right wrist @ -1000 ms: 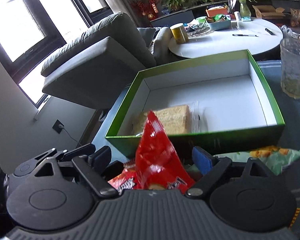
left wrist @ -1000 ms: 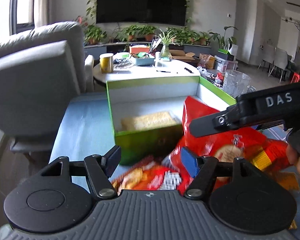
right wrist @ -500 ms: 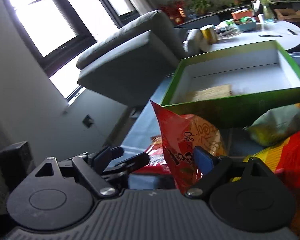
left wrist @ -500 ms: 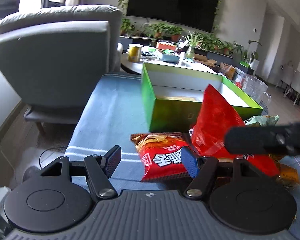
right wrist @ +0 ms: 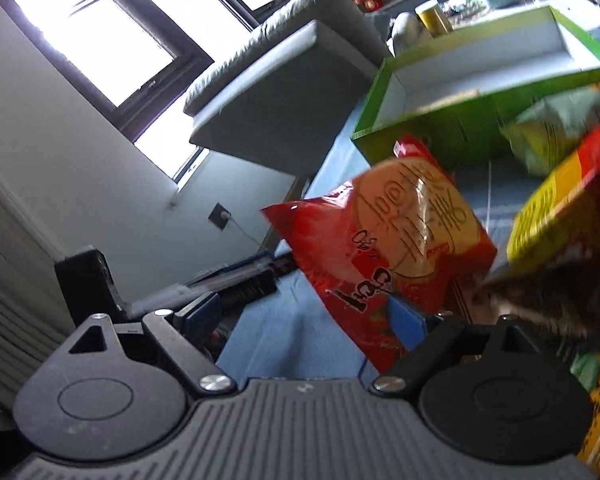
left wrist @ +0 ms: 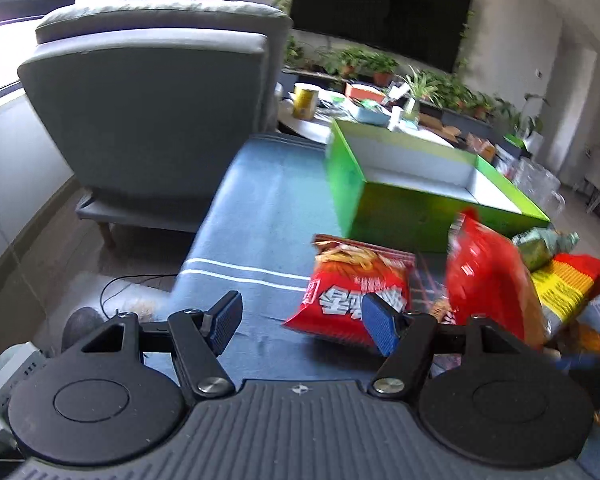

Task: Organize snacks
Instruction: 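Grasp the red biscuit-print bag with the right gripper while the left gripper grips it too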

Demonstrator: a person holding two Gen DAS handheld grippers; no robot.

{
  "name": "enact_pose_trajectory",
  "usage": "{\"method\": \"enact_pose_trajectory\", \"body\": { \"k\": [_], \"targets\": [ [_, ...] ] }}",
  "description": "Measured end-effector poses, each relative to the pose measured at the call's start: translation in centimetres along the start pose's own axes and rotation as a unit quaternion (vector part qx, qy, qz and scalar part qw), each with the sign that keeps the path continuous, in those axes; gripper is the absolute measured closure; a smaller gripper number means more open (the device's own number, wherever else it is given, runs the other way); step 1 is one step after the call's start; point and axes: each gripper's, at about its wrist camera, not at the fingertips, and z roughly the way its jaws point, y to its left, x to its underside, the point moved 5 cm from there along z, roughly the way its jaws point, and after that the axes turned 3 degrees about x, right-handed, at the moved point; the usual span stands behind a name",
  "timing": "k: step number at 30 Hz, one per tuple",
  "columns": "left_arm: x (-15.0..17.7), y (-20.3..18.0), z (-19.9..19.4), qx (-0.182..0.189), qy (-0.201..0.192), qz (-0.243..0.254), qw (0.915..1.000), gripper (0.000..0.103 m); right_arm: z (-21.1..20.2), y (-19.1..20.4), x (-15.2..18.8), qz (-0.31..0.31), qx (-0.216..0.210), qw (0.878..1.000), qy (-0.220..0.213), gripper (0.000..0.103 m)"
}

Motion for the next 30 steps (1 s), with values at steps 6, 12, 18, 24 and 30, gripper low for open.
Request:
{"method": "enact_pose_trajectory", "body": {
  "k": [6, 12, 18, 24, 30],
  "targets": [
    [-0.9, 0.1, -1.5, 0.026, -0.033, -0.012, 0.999, 0.039, 1.6, -0.7, 2.5, 0.004, 0.011, 0.999, 0.053, 0.019],
    [-1.6, -3.1, -1.8, 0.114, -0.034, -0.001, 0.9928, 0.036, 0.9, -0.2, 2.4, -0.011, 0.023, 0.999, 0.046, 0.019],
    [-1.5, -8.0, 0.2, 0.144, -0.007, 0.071, 0.987, 0.036, 0.5, -1.6, 2.8, 0.004, 0.04, 0.999, 0.036, 0.019],
    [0.5, -7.8, 1.1, 0.157, 0.029, 0.06, 0.9853, 0.043, -0.5, -4.3, 2.8, 0.048, 0.064, 0.997, 0.015, 0.019],
    [2.5, -7.0, 0.2, 0.161, 0.047, 0.068, 0.9835, 0.048, -1.5, -5.9, 2.4, 0.073, 0.074, 0.994, -0.009, 0.019]
  ]
}}
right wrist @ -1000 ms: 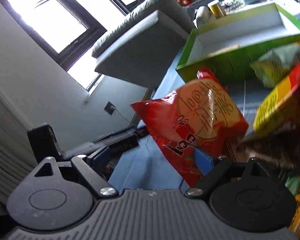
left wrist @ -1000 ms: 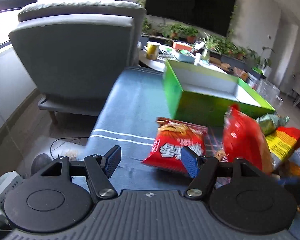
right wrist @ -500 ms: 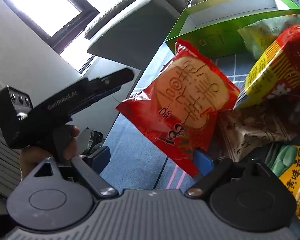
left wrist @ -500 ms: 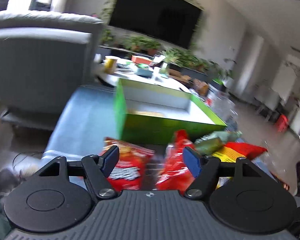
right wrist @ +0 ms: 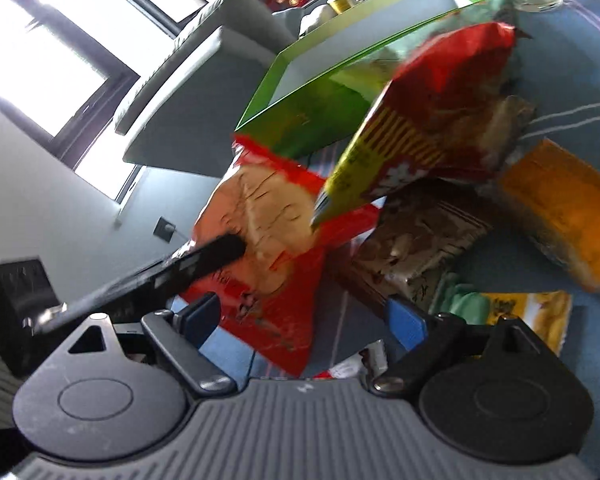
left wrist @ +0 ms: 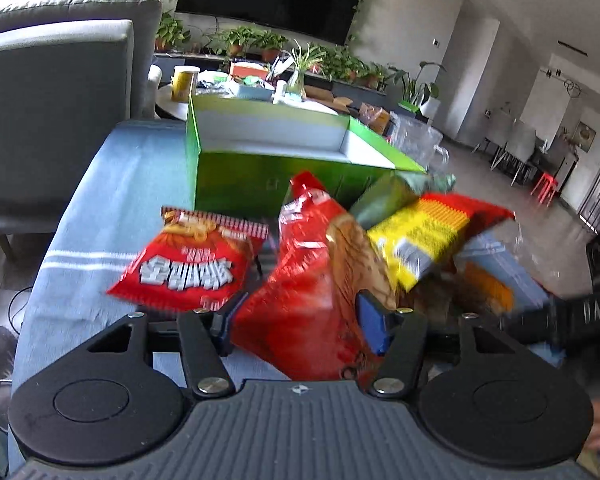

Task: Organize snacks
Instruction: 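Grasp the red biscuit-print bag with the right gripper while the left gripper grips it too, then lift the red biscuit bag with both grippers over the green box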

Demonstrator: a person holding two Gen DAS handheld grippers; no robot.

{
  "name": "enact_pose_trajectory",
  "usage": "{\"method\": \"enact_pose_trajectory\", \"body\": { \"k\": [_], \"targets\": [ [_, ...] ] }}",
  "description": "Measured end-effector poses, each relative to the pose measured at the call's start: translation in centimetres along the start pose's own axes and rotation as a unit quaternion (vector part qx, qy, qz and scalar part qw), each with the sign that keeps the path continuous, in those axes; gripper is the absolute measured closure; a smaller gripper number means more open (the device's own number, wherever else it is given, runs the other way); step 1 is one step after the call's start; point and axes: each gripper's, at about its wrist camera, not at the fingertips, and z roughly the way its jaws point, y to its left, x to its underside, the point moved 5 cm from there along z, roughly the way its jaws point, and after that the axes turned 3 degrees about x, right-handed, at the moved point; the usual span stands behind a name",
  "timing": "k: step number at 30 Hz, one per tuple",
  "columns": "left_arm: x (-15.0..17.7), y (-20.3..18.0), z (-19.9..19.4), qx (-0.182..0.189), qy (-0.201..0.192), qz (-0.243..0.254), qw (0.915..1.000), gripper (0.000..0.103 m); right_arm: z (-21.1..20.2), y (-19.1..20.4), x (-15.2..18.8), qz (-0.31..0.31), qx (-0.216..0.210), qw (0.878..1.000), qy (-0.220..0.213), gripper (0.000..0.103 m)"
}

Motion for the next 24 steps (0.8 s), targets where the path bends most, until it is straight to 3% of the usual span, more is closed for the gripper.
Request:
{"method": "enact_pose_trajectory", "body": {
  "k": [8, 14, 24],
  "targets": [
    [2.6, 0.1, -1.5, -0.004, 0.029, 0.004, 0.9996, 0.048, 0.0, 0.1, -0.1, -0.003, -0.002, 1.0, 0.0, 0.019],
    [2.3, -0.5, -2.3, -0.02, 0.03, 0.025, 0.999, 0.048, 1.2, 0.9, -0.9, -0.009, -0.01, 1.0, 0.013, 0.019],
    [1.5, -0.1, -3.0, -0.026, 0.013, 0.034, 0.999, 0.034, 2.8, 1.9, -1.8, -0.011, -0.016, 1.0, 0.021, 0.019]
  ]
}}
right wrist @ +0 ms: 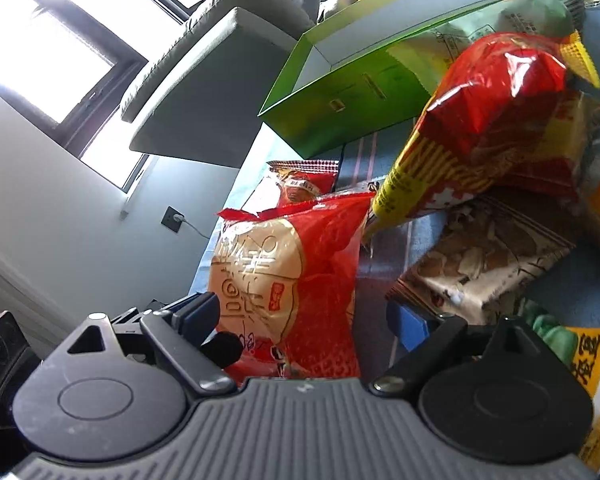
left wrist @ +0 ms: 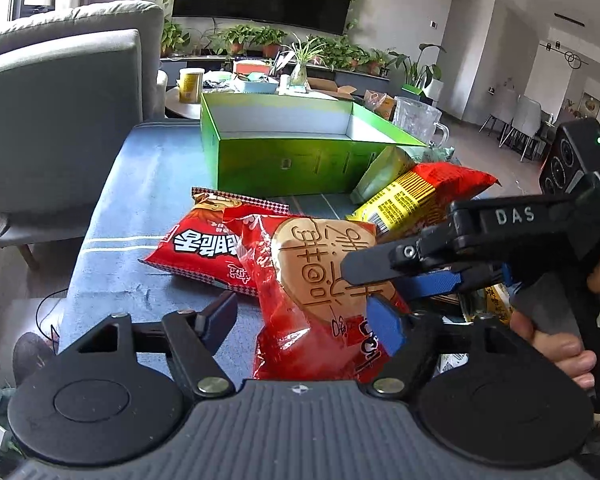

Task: Organize snacks
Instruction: 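Lift the red biscuit bag with both grippers over the green box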

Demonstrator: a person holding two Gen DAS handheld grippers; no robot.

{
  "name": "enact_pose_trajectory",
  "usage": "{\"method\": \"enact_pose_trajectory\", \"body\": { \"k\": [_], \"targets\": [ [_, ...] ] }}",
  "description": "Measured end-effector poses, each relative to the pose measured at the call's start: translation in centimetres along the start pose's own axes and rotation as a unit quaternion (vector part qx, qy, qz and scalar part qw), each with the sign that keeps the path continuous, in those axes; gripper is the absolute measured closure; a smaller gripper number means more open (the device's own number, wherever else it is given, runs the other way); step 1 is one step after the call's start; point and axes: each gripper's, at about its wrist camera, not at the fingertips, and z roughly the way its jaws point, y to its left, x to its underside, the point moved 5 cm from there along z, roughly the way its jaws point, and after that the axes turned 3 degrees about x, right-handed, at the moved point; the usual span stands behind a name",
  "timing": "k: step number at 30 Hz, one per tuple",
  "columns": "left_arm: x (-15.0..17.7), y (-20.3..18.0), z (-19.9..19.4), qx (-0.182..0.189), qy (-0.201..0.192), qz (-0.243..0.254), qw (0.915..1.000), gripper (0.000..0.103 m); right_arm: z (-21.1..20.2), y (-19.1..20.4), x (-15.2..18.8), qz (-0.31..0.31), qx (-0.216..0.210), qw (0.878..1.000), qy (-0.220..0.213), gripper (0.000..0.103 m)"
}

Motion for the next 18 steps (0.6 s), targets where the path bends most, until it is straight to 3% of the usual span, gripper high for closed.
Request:
{"method": "enact_pose_trajectory", "body": {
  "k": [14, 18],
  "targets": [
    [0.2, -0.2, 2.3, 0.014, 0.016, -0.006, 0.9998, 0.034, 0.7, 1.5, 0.5, -0.008, -0.012, 1.0, 0.015, 0.019],
    [0.3, -0.5, 3.3, 0.029, 0.015, -0.004, 0.9995, 0.031, 1.7, 2.2, 0.3, -0.019, 0.011, 1.0, 0.013, 0.019]
  ]
}}
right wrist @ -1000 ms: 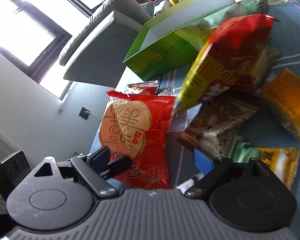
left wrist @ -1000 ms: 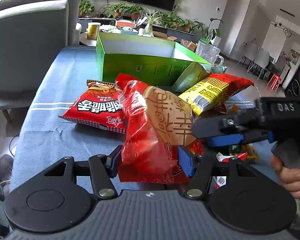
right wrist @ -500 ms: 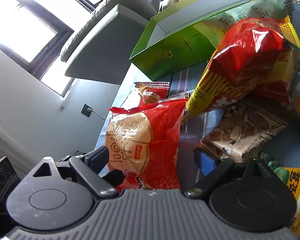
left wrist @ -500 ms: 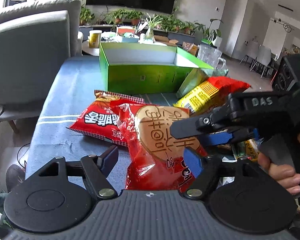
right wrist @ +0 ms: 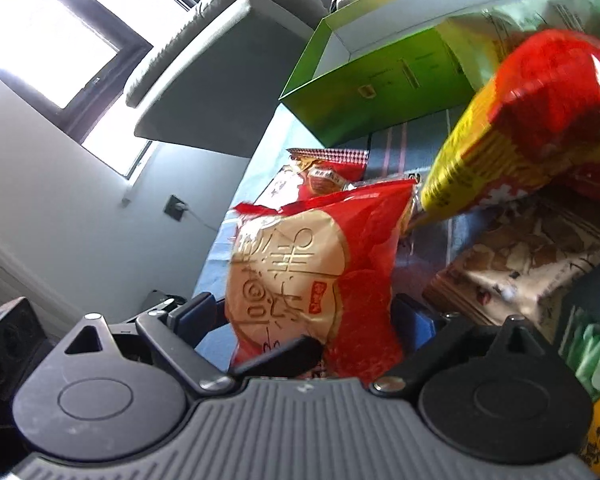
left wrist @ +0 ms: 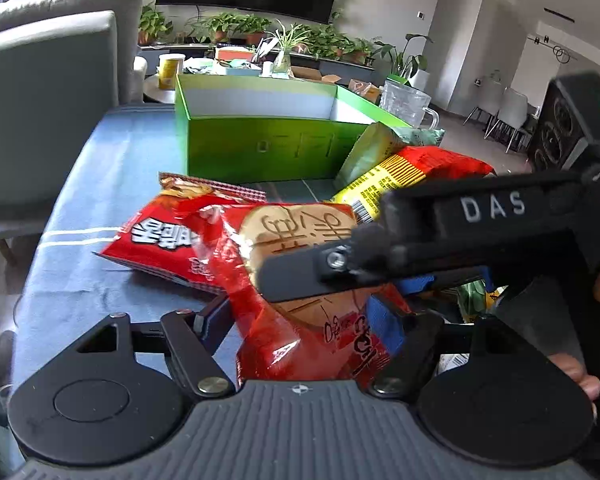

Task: Organize snacks
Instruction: 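Lift the red biscuit bag with both grippers over the green box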

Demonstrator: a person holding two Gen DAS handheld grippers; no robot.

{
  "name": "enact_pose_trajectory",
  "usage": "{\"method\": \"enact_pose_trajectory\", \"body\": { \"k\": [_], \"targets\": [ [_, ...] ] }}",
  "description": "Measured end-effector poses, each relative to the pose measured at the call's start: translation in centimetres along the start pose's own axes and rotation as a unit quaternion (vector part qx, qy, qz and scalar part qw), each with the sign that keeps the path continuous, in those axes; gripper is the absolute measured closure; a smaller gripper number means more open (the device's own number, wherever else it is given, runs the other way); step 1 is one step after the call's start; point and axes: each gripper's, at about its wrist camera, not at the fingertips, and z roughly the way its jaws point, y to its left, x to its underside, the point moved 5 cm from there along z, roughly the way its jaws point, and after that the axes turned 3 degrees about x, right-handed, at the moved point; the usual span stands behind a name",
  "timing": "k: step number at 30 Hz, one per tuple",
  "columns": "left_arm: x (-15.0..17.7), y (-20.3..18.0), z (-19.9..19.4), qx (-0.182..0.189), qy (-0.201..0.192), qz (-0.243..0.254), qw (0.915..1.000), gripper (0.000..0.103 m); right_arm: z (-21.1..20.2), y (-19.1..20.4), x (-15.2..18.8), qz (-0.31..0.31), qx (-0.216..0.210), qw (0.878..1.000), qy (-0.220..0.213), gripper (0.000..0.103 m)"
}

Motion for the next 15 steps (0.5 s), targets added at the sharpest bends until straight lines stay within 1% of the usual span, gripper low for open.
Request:
{"method": "enact_pose_trajectory", "body": {
  "k": [2, 4, 7, 10, 15],
  "targets": [
    [0.0, -0.3, 0.0, -0.003, -0.005, -0.01, 0.9999, 0.032, 0.2, 0.4, -0.1, -0.003, 0.014, 1.0, -0.001, 0.019],
    [-0.3, -1.0, -0.6, -0.016, -0.012, -0.002, 0.9998, 0.032, 0.0, 1.0, -0.1, -0.019, 0.025, 0.999, -0.008, 0.019],
    [-1.3, -2.0, -2.1, -0.019, -0.035, 0.018, 0.999, 0.032, -1.1, 1.7, 0.1, -0.032, 0.011, 0.999, -0.024, 0.02],
    [-2.7, -3.2, -3.6, -0.018, -0.062, 0.033, 0.9974, 0.032, -2.9, 2.6, -0.2, -0.04, -0.006, 0.998, -0.051, 0.021],
    [-5.4, -5.0, -4.8, -0.021, -0.094, 0.064, 0.9933, 0.032, -6.2, 3.9, -1.3, -0.065, -0.02, 0.993, -0.096, 0.02]
  ]
}}
